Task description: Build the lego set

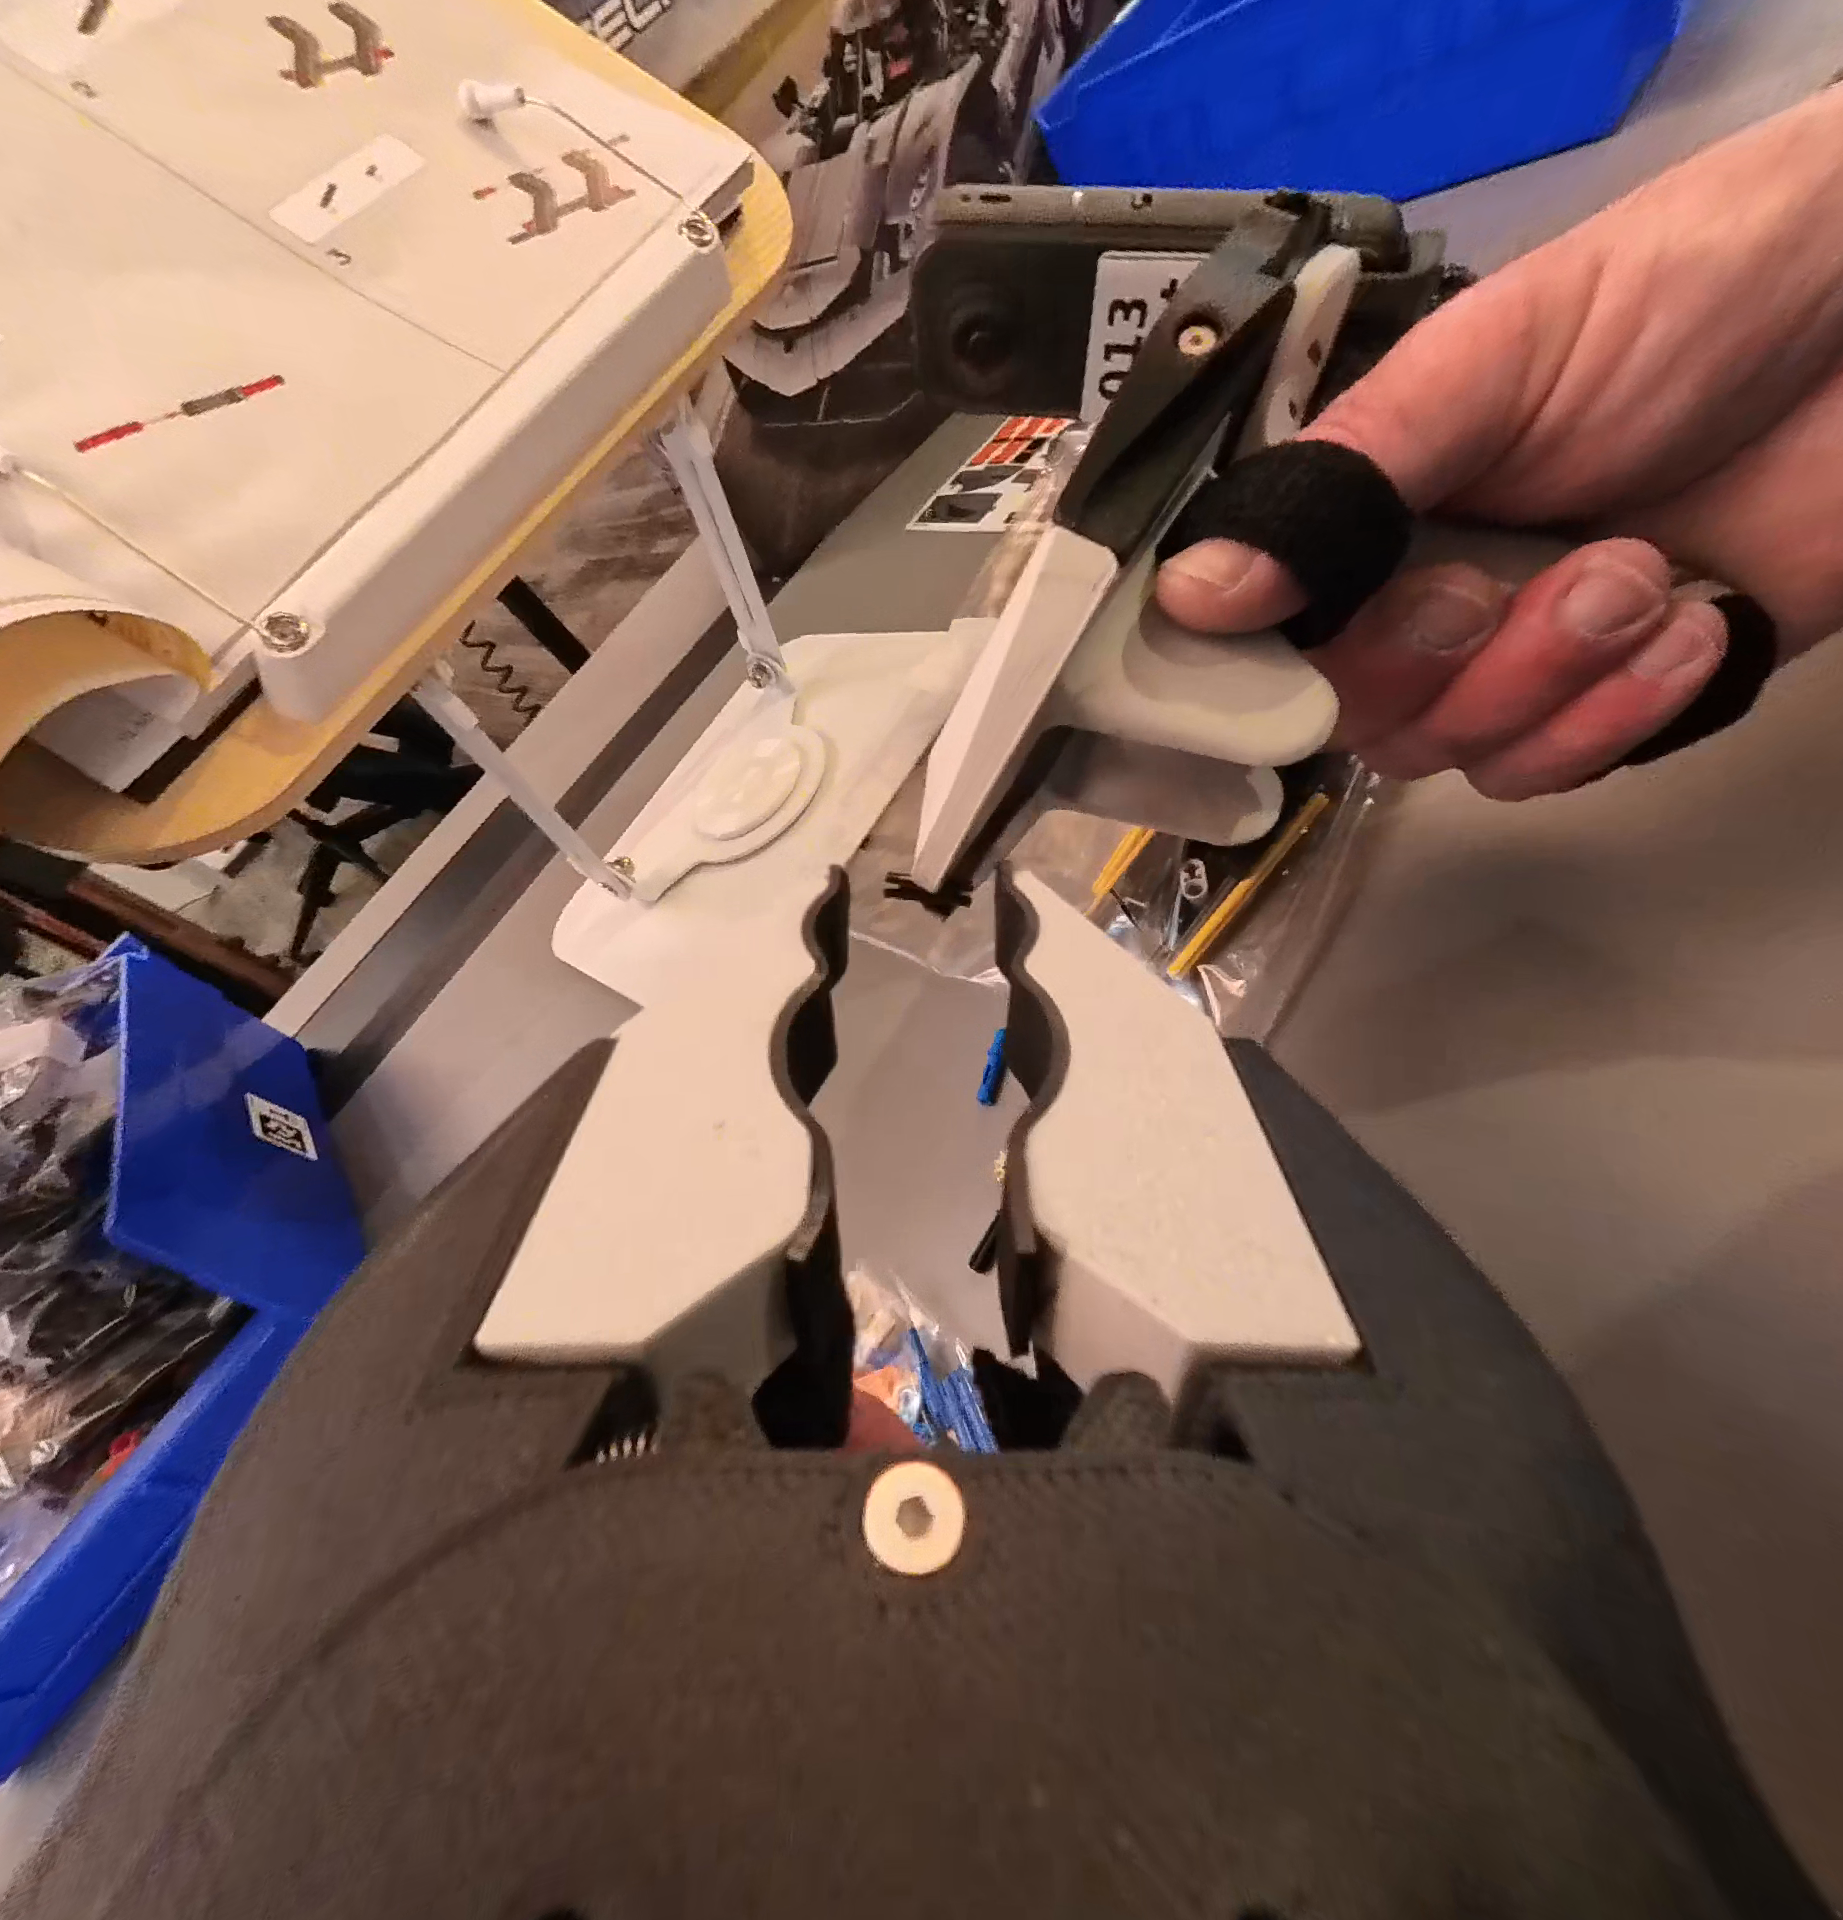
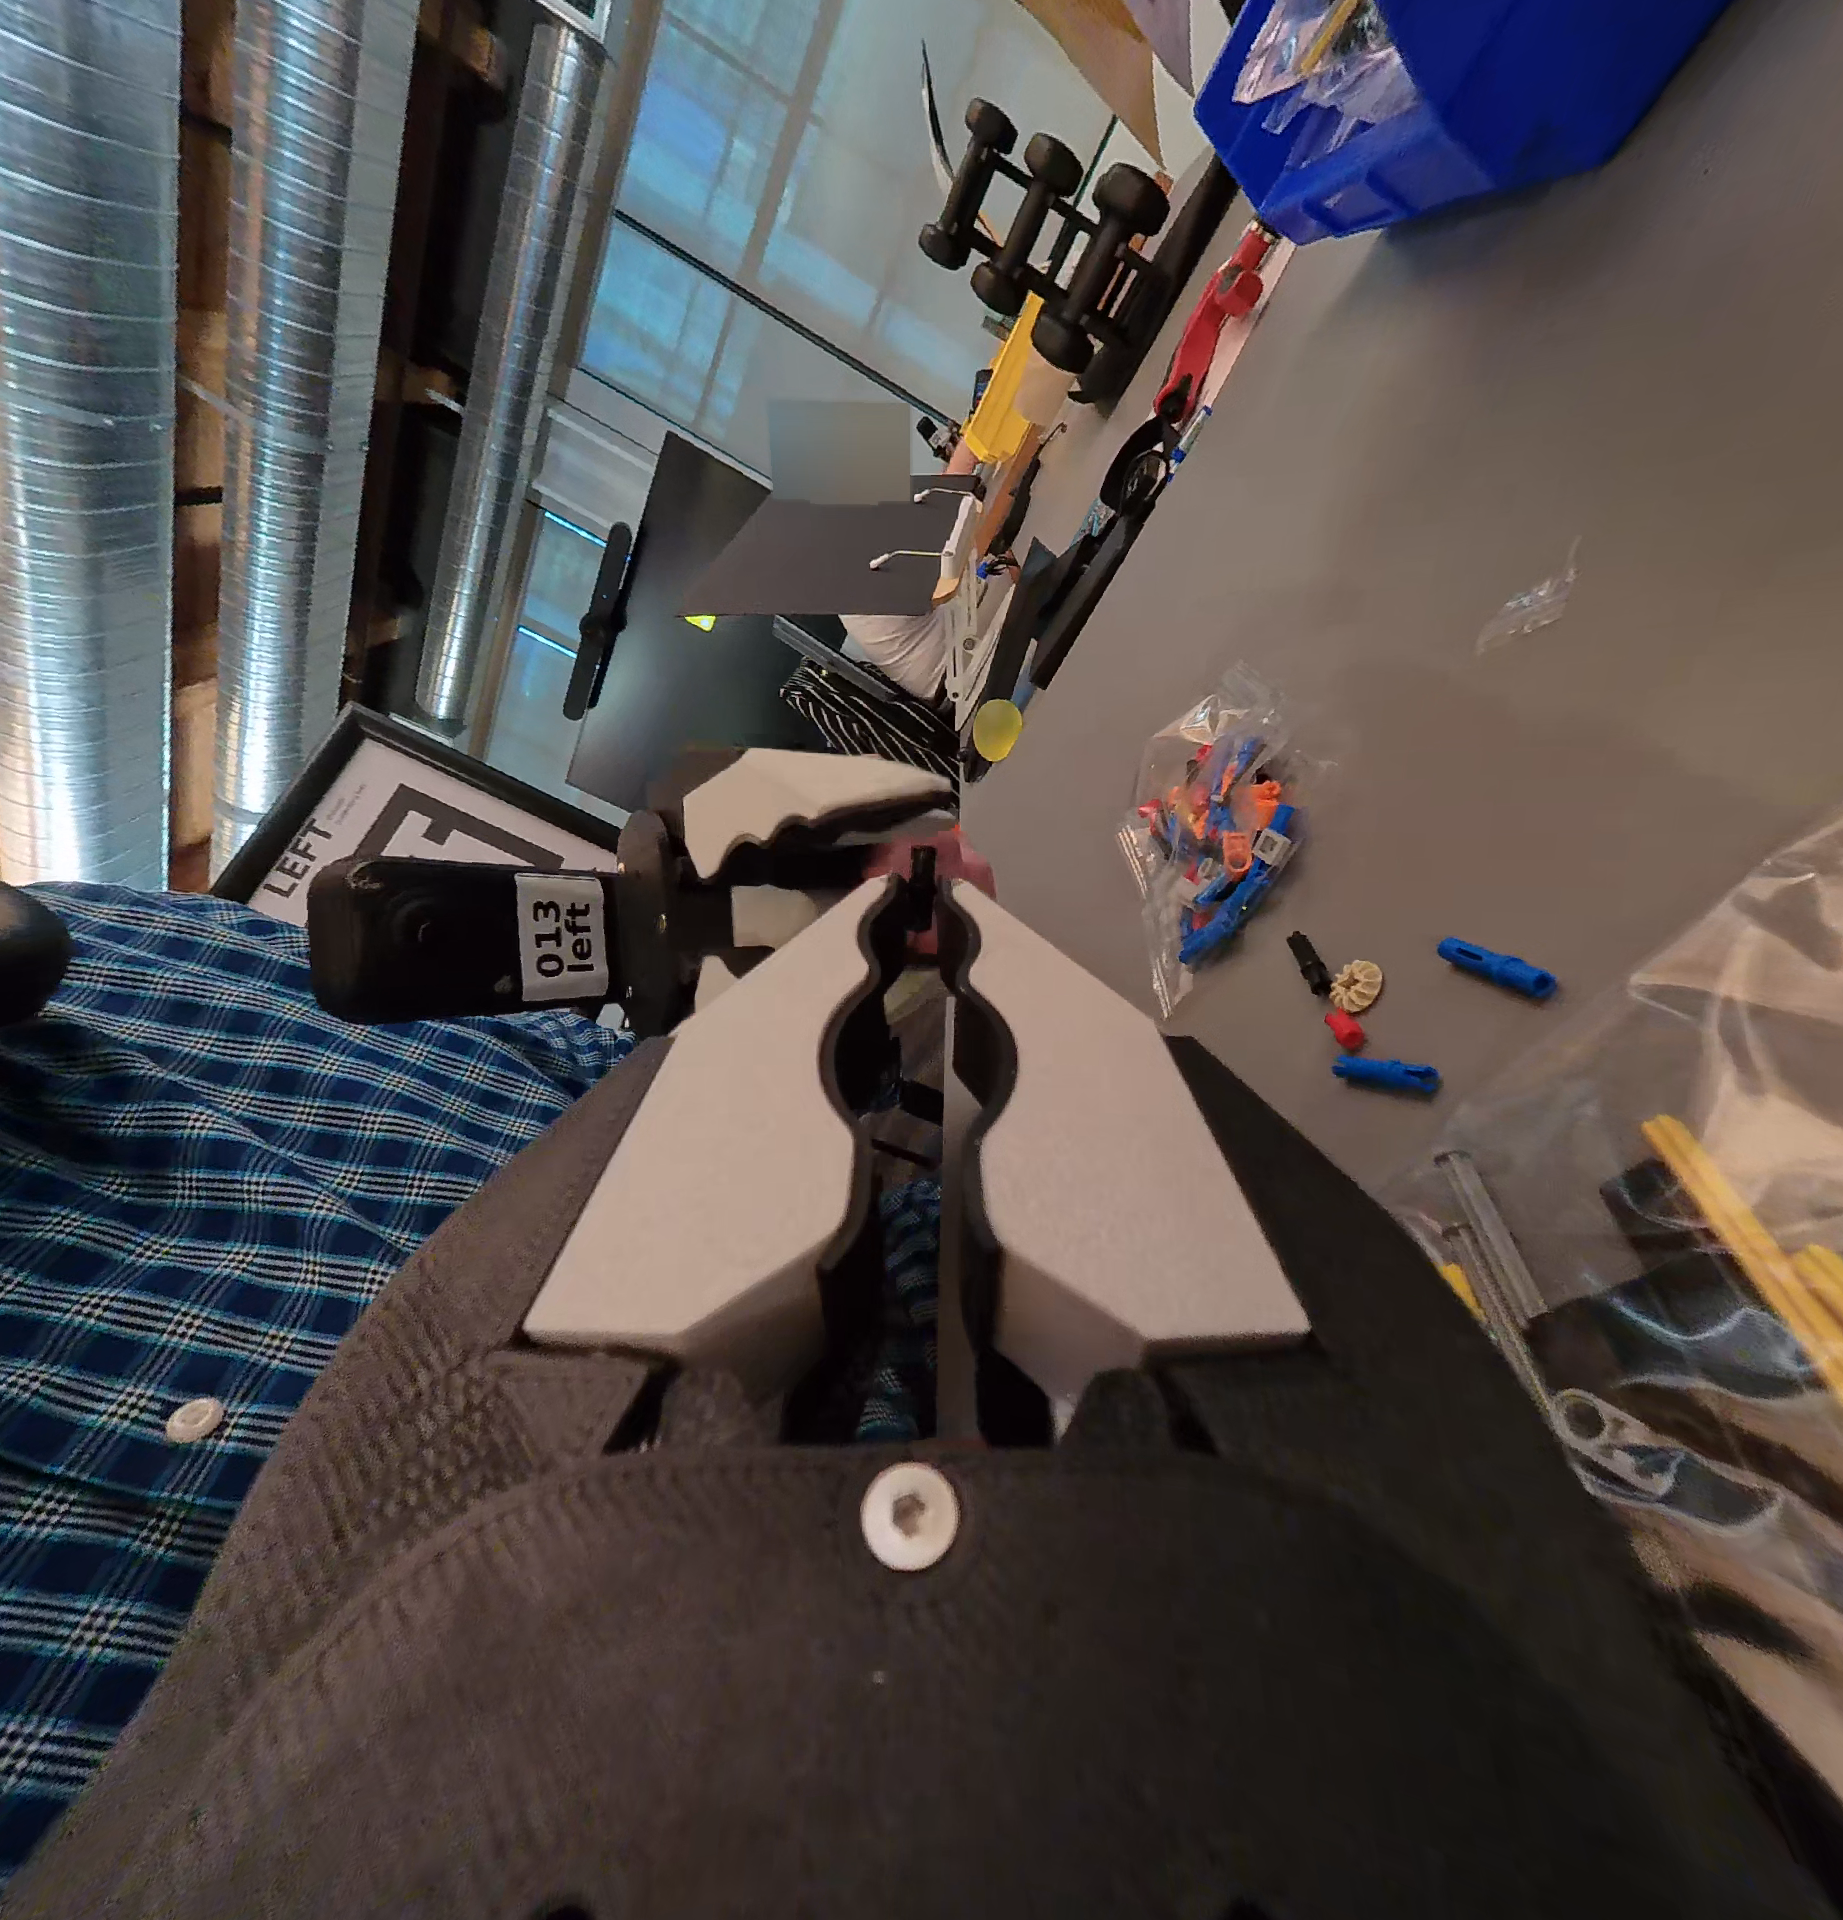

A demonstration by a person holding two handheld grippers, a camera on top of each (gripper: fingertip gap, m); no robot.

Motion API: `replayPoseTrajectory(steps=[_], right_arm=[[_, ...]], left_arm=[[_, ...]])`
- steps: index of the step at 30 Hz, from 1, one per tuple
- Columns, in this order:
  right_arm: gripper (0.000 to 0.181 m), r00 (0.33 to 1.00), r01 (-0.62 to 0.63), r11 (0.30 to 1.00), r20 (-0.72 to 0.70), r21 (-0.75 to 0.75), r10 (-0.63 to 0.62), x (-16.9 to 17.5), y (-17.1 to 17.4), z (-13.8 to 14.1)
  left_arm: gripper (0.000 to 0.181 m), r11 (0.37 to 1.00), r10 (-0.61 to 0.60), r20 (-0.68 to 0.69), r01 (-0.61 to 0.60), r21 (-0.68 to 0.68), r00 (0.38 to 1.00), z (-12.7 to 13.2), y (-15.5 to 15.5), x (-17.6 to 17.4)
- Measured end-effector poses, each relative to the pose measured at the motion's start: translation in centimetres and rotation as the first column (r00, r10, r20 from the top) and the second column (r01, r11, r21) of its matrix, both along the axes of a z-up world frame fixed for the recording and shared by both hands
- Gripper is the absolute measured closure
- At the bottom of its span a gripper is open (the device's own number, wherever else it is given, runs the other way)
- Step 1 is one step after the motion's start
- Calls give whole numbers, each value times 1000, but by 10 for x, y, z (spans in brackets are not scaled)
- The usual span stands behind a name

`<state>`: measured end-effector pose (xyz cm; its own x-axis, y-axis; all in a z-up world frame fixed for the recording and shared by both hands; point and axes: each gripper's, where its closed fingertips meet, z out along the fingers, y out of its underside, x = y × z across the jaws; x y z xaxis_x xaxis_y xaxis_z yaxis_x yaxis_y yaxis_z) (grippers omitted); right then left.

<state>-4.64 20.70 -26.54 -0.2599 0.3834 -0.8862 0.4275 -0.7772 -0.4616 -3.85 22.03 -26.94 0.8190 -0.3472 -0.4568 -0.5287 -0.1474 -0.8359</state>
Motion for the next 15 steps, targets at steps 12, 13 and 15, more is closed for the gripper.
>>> replayPoseTrajectory(steps=[12,13,15], right_arm=[[172,1000,-12,1000,3,-10,12,2,0,1],[168,1000,-2,1000,4,-11,2,2,2,1],[165,1000,13,1000,3,-7,-13,3,7,3]], left_arm=[[167,1000,-19,19,18,12,1000,2,-2,3],[167,1000,-11,57,10,14,998,4,-2,2],[167,1000,4,124,-6,20,992,9,-1,-2]])
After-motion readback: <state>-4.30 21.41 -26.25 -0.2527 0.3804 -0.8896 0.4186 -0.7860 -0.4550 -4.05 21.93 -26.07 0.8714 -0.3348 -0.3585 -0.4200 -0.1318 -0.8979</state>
